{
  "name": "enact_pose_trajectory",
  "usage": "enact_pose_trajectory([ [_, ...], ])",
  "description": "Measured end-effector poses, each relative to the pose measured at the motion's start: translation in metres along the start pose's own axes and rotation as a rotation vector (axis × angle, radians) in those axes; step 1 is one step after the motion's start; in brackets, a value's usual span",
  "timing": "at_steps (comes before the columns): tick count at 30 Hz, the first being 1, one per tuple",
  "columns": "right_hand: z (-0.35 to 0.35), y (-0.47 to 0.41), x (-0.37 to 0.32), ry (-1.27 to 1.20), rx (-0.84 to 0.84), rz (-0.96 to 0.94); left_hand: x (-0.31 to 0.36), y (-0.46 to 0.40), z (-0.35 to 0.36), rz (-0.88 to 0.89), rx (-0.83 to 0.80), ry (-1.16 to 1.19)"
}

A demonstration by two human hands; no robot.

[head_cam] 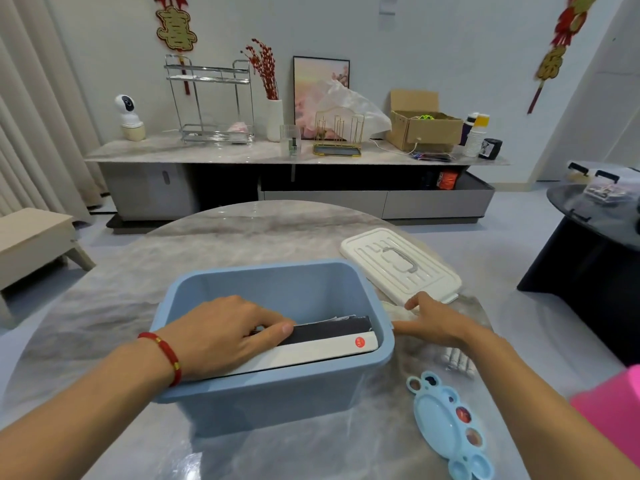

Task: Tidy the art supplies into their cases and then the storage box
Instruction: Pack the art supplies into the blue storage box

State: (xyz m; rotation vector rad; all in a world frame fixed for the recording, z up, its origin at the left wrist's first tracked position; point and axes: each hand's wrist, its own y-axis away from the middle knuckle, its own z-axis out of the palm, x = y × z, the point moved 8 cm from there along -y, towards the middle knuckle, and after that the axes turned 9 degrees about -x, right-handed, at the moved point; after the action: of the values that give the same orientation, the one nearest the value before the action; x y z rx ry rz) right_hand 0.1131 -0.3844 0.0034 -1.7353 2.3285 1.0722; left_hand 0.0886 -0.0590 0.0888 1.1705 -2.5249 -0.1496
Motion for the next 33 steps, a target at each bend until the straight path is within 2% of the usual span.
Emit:
enact_pose_trajectory([
  [4, -0.022, 0.022, -0.003, -0.221, 0.028, -0.084, -0.005, 0.001, 0.001, 0.022, 0.021, 0.081],
  [7, -0.047, 0.051, -0.039, -0.398, 0.092, -0.290, -0.005, 0.002, 0.006, -0.021, -0.079, 0.099],
  [9, -0.055, 0.077, -0.078, -0.462, 0.068, -0.475, -0.006, 0.001, 0.006, -0.051, -0.116, 0.117],
  [12, -0.041, 0.099, -0.126, -0.365, -0.062, -0.626, -0.005, 0.001, 0.005, -0.056, -0.069, 0.100],
  [15, -0.020, 0.094, -0.143, -0.200, -0.101, -0.616, -0.014, 0.003, -0.003, -0.094, 0.052, 0.035],
  [17, -0.022, 0.090, -0.147, -0.160, -0.014, -0.628, -0.023, 0.005, -0.007, -0.123, 0.116, 0.022],
  [22, -0.045, 0.104, -0.140, -0.110, 0.275, -0.716, -0.025, 0.007, -0.007, -0.120, 0.126, 0.023],
  [23, -0.049, 0.105, -0.131, -0.107, 0.304, -0.681, -0.024, 0.008, -0.009, -0.110, 0.141, 0.025],
  [25, -0.047, 0.100, -0.096, -0.025, 0.277, -0.483, -0.015, 0.006, -0.011, -0.068, 0.168, 0.032],
  [28, -0.014, 0.086, -0.043, 0.312, 0.010, -0.132, -0.009, 0.003, -0.011, -0.034, 0.200, 0.037],
  [30, 0.020, 0.092, -0.007, 0.433, -0.165, 0.082, -0.002, 0.002, -0.005, -0.005, 0.191, 0.012],
  [33, 0.062, 0.098, 0.022, 0.462, -0.213, 0.226, 0.002, 0.006, -0.008, 0.013, 0.263, 0.000],
])
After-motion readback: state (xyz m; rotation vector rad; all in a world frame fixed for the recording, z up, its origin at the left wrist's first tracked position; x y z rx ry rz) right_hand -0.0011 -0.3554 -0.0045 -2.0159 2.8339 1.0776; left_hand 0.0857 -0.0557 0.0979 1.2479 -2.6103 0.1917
